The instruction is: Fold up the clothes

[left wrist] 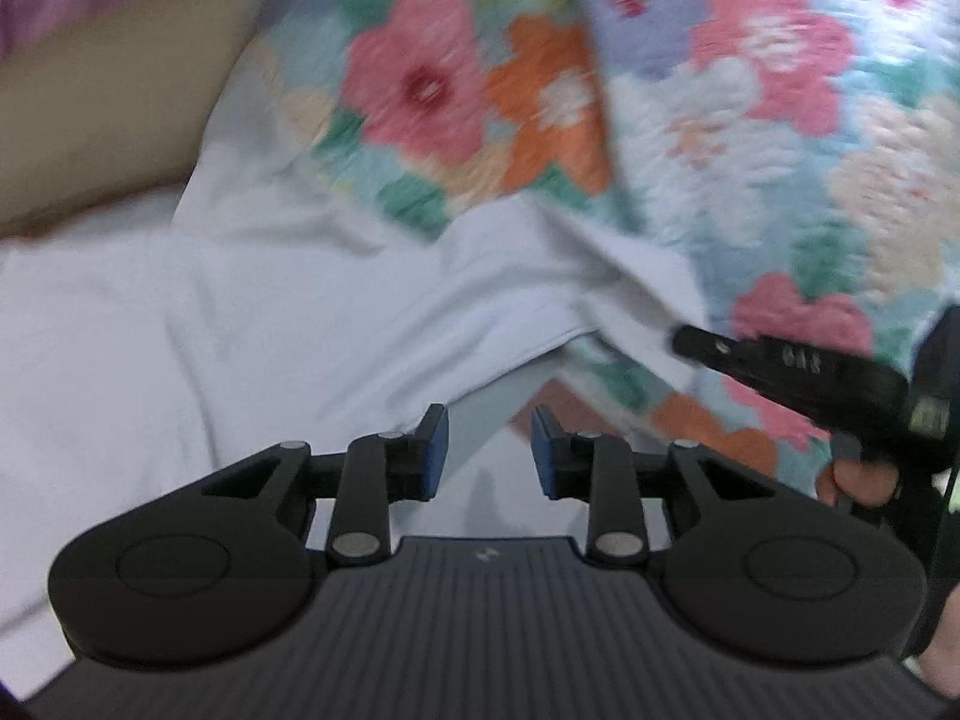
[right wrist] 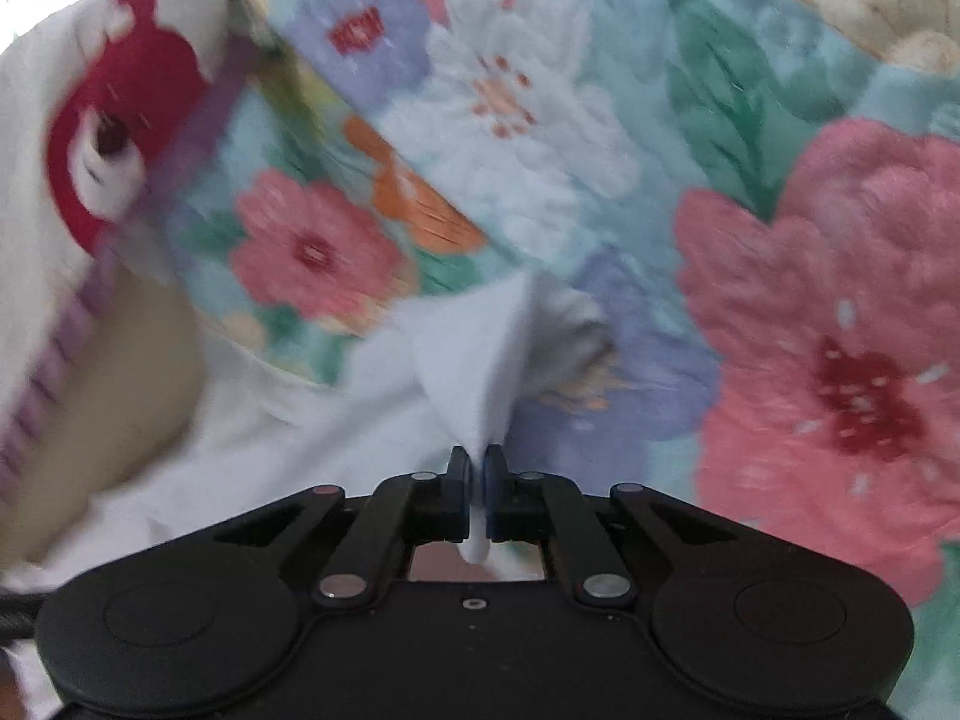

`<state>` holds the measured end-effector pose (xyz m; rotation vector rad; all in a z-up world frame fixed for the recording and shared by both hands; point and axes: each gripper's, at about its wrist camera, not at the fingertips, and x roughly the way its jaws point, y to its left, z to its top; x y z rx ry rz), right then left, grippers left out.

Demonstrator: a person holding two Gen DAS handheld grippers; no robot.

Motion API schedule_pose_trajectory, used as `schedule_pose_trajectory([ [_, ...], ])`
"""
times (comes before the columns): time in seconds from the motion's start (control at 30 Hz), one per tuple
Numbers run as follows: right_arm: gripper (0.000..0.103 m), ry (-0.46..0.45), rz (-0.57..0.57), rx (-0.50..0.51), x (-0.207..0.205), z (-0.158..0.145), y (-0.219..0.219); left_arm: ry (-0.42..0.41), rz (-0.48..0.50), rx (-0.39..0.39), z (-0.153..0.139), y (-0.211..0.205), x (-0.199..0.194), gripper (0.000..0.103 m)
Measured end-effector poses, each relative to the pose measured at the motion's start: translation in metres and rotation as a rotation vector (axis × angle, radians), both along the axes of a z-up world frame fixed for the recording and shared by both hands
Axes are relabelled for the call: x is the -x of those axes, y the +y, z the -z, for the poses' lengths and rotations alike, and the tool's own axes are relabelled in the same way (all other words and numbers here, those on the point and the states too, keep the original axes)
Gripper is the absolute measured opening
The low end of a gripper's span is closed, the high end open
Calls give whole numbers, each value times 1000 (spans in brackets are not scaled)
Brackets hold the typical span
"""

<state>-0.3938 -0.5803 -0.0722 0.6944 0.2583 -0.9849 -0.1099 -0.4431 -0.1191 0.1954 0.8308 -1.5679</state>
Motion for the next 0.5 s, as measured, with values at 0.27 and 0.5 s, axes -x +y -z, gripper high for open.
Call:
schedule_pose_trajectory([
  [0.27, 7, -256, -242, -15, -21, -54, 22, -237, 119, 169, -41, 39, 37, 43],
  [0.5, 7, -273, -442, -16, -62, -82, 49, -309, 18, 198, -63, 60, 21, 53],
])
